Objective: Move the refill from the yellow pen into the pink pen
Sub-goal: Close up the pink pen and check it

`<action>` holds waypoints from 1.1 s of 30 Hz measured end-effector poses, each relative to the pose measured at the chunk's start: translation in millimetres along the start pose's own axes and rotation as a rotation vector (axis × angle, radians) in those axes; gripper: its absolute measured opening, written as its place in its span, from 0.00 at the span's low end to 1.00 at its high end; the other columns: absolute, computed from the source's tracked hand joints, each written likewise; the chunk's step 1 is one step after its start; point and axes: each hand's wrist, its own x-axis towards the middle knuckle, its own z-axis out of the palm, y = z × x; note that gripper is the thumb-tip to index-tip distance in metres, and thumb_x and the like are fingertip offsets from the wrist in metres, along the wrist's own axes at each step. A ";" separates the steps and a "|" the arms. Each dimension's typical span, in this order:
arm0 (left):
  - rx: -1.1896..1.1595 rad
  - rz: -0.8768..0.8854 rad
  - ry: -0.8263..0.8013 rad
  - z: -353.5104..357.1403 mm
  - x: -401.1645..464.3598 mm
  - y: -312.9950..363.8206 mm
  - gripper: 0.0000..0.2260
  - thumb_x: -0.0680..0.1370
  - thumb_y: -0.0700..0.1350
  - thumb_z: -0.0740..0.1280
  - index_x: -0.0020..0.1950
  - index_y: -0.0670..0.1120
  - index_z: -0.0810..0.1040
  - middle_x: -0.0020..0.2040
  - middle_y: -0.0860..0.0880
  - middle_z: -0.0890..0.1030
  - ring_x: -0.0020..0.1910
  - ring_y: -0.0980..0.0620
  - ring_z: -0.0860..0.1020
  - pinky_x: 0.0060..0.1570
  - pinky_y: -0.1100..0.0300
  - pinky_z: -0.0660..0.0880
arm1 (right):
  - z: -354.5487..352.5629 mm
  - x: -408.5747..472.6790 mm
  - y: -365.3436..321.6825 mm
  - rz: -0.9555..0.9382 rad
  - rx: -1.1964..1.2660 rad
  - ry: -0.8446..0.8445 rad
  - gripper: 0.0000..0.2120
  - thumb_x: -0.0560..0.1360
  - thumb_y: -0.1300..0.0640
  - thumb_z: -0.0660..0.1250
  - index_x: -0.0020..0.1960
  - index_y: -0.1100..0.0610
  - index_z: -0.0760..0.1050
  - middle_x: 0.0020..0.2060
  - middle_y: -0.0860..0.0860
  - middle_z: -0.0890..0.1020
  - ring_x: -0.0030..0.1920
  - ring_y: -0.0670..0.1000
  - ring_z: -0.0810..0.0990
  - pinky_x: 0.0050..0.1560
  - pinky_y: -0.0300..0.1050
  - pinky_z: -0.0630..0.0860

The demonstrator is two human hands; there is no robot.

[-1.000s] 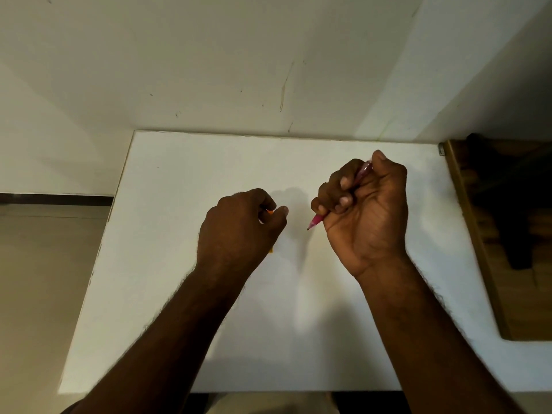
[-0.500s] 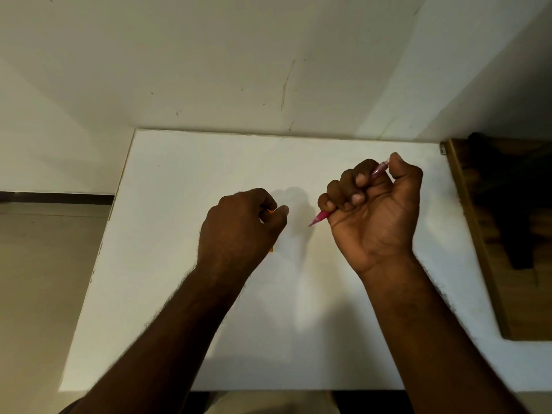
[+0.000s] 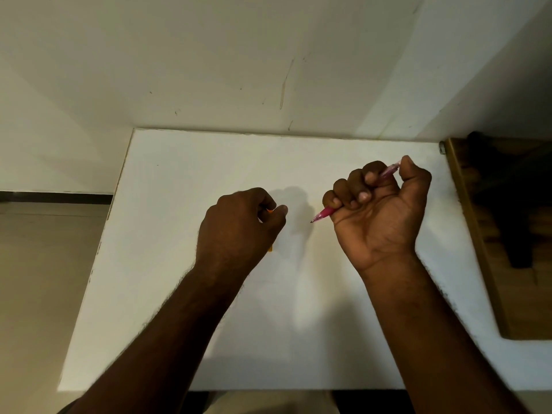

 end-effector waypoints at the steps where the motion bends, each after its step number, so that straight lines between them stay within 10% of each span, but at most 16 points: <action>1: -0.002 0.000 0.000 -0.1 -0.2 0.1 0.10 0.76 0.60 0.68 0.44 0.55 0.81 0.37 0.59 0.82 0.37 0.59 0.80 0.36 0.62 0.73 | -0.2 0.2 -0.4 0.002 0.006 -0.001 0.23 0.79 0.42 0.53 0.33 0.56 0.69 0.24 0.49 0.64 0.28 0.50 0.60 0.34 0.44 0.66; 33: 0.013 0.024 0.007 0.9 0.1 -2.3 0.10 0.76 0.60 0.68 0.43 0.55 0.81 0.35 0.61 0.81 0.35 0.61 0.79 0.35 0.64 0.72 | -6.2 1.2 -0.3 -0.006 0.151 0.013 0.23 0.78 0.43 0.53 0.32 0.56 0.69 0.24 0.49 0.65 0.27 0.50 0.60 0.33 0.43 0.65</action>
